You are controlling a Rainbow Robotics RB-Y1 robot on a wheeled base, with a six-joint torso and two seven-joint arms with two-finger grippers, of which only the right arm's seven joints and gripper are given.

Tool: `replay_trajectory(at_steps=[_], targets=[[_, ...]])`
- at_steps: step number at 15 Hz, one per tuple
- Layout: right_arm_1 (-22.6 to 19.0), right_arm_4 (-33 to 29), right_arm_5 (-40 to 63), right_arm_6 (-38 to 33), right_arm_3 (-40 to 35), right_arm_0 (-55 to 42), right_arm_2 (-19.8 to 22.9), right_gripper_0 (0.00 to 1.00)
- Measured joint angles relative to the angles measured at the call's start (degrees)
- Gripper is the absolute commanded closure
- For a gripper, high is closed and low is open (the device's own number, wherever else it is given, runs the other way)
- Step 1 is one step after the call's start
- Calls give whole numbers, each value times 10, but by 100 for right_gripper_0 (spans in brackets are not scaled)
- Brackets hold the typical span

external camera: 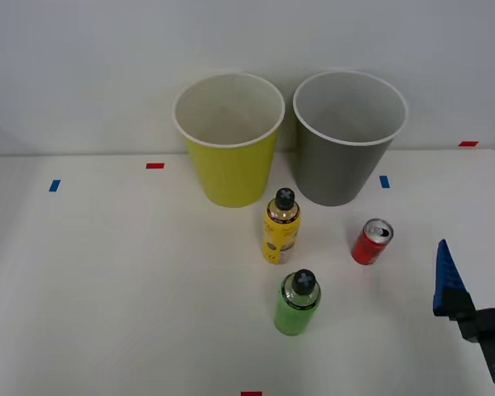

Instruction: Put cans in the gray bin, plastic bottles in the light green bin

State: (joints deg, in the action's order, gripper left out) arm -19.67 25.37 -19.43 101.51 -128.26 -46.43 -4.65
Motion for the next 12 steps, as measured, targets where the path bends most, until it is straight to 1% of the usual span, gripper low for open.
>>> replay_trajectory(at_steps=[4, 8, 10, 12], targets=[[9, -22, -6, 9, 0, -80, -15, 0], [19, -39, -6, 10, 8, -125, -19, 0], [28, -42, -26, 8, 40, -132, -19, 0], [34, -43, -76, 4, 93, -132, -19, 0]])
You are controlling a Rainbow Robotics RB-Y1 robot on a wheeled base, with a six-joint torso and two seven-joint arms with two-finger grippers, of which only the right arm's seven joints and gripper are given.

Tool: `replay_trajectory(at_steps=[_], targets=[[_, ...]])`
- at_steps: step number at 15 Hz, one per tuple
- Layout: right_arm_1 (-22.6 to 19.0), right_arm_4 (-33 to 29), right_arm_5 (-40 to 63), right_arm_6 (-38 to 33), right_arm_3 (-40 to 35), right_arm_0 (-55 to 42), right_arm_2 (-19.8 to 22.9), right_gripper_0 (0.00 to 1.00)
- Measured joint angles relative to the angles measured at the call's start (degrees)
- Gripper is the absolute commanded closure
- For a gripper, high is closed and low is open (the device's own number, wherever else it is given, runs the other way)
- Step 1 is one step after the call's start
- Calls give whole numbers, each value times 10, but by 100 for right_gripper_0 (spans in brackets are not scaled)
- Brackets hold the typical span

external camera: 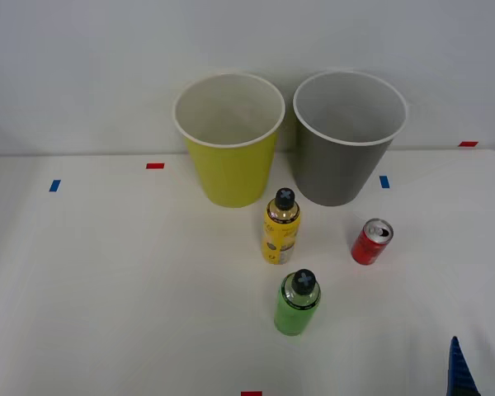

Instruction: Put cans in the gray bin, plastic bottles in the light green bin

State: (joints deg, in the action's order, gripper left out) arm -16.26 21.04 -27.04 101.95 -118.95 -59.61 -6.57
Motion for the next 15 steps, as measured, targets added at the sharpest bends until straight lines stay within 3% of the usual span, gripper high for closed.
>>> replay_trajectory(at_steps=[2, 4, 10, 13, 15], targets=[[4, -9, -42, -9, 40, 0, 0, 0], [15, -42, -61, -67, 55, -4, 2, 0], [92, -241, -106, -261, 61, -27, 13, 0], [89, -301, -117, -337, 61, -18, 17, 0], [81, -310, -142, -374, 88, 8, 6, 0]])
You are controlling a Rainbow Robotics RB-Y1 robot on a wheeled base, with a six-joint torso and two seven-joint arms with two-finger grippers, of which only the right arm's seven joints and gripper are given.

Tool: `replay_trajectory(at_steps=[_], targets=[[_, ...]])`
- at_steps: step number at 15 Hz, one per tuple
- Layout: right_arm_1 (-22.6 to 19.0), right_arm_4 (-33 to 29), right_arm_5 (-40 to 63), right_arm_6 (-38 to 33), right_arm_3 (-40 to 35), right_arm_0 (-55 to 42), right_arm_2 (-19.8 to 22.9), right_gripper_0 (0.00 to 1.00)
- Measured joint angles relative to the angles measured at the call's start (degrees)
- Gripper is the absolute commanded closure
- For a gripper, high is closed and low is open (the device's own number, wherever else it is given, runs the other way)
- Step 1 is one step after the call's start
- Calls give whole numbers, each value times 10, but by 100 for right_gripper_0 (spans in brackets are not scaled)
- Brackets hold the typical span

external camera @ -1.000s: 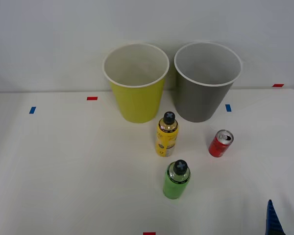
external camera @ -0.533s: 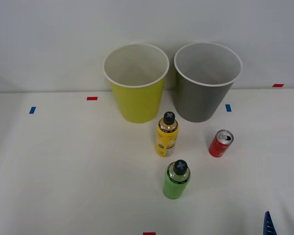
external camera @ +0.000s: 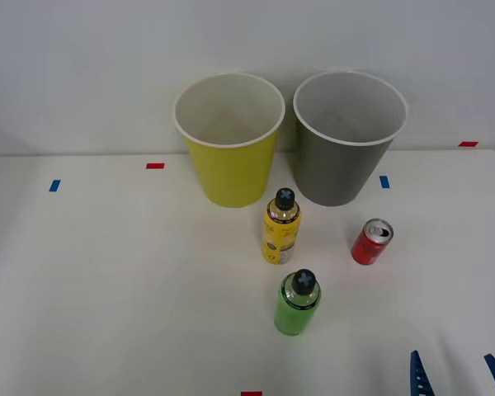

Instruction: Put cans in the gray bin, plastic bottles in the light green bin

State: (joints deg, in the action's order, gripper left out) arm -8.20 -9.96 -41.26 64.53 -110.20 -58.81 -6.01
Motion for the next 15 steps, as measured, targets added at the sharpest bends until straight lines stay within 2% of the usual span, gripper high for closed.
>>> replay_trajectory(at_steps=[2, 4, 8, 11, 15], targets=[[2, -5, -55, -20, 64, 42, -2, 0], [10, -29, -82, -36, 90, 72, 2, 0], [15, -74, -137, -140, 80, 77, 3, 0], [17, -98, -145, -167, 55, 58, 8, 0], [48, -179, -179, -258, 54, 53, 61, 0]])
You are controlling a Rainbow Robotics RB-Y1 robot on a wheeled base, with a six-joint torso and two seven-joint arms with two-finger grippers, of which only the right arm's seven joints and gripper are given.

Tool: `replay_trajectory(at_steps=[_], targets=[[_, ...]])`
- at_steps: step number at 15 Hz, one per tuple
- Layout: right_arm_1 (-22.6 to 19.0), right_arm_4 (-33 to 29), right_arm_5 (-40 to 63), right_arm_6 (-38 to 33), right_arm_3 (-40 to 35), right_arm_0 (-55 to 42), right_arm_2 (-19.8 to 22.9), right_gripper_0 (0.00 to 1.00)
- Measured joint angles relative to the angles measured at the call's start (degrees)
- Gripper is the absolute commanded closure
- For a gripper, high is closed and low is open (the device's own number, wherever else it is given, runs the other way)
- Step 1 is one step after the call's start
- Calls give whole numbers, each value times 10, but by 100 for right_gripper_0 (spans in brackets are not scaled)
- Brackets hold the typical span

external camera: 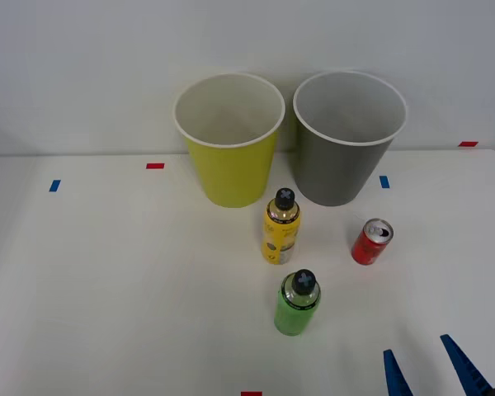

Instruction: Put cans in the gray bin, plastic bottles in the light green bin

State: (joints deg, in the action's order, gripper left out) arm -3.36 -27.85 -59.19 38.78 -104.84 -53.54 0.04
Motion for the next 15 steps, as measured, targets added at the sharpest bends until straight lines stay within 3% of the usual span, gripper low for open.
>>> replay_trajectory(at_steps=[5, 15], targets=[[3, 7, -19, 82, -3, -11, -6, 0], [7, -8, -20, 72, -15, -23, 11, 0]])
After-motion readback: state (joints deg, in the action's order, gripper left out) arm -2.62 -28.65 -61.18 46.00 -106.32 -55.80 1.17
